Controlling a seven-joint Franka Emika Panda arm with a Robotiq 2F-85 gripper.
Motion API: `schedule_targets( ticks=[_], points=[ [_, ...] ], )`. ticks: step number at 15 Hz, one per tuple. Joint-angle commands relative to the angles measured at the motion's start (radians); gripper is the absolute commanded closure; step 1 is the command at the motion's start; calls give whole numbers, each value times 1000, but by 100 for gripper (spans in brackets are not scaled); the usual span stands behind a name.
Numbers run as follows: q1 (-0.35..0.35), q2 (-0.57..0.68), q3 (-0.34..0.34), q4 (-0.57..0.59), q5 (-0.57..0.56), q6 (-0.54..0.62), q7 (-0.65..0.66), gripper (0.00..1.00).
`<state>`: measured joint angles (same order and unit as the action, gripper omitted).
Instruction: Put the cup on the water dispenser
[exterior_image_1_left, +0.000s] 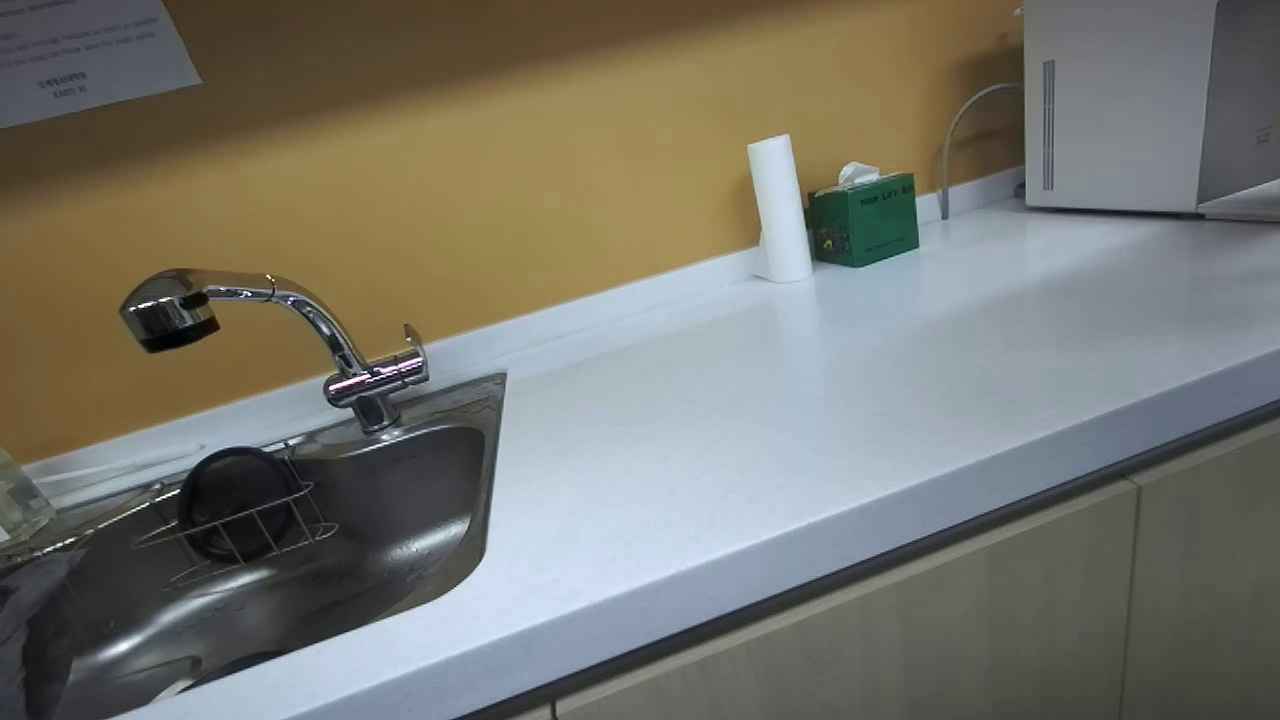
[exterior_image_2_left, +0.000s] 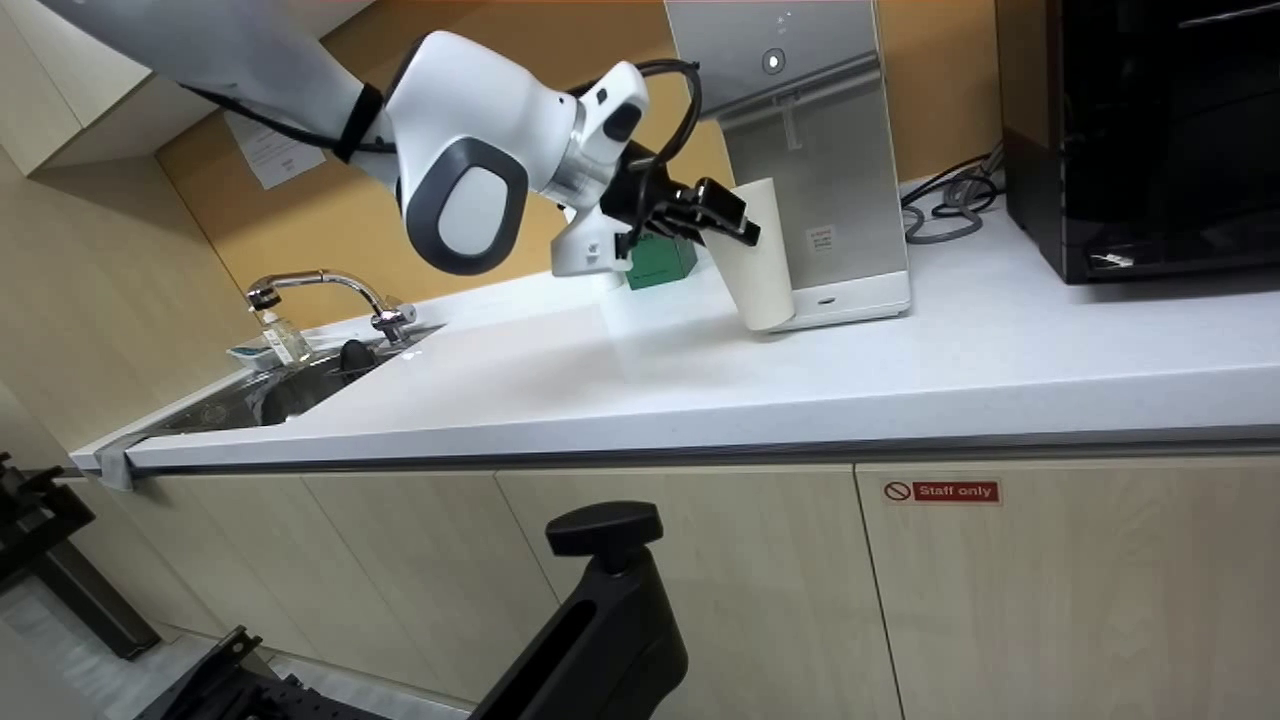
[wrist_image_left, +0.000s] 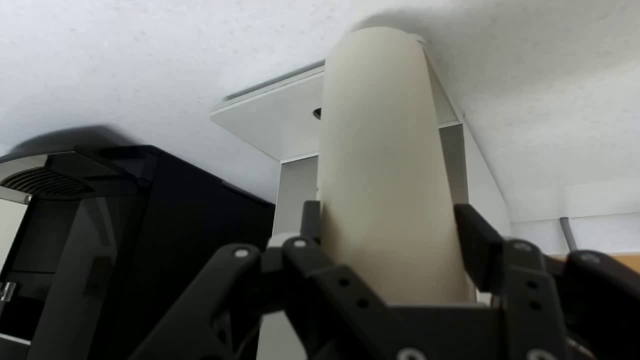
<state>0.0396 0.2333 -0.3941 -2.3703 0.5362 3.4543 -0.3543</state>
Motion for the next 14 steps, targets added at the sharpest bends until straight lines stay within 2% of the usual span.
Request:
schedule_targets(
  ticks=[1,14],
  points=[
    [-2,23,1,58,23,-12,32,58],
    [11,161,-56,231,130,-78,29,58]
  ],
)
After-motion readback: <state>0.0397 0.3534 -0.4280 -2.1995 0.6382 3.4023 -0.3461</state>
